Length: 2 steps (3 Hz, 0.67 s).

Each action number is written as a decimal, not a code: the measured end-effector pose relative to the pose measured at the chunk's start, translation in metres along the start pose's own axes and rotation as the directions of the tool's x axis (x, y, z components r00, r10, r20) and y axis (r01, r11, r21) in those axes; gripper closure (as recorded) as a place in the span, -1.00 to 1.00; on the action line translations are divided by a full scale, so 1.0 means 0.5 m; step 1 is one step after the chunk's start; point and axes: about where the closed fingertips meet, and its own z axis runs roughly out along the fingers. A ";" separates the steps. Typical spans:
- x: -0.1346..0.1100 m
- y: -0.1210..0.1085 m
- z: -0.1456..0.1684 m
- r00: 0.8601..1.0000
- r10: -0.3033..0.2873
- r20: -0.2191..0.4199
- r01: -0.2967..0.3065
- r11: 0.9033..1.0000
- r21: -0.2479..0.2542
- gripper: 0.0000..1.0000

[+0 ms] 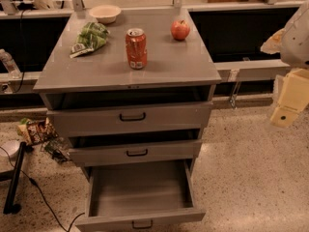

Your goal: Open top drawer

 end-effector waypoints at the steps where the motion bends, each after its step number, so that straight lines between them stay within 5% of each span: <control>1: 0.000 0.000 0.000 1.000 0.000 0.000 0.000 1.000 0.000 -1.00; 2: -0.018 -0.010 0.053 0.999 -0.010 0.037 0.010 1.000 0.001 -1.00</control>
Offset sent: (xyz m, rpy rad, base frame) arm 0.0852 0.0640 -0.1353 0.1923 -0.0526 0.1138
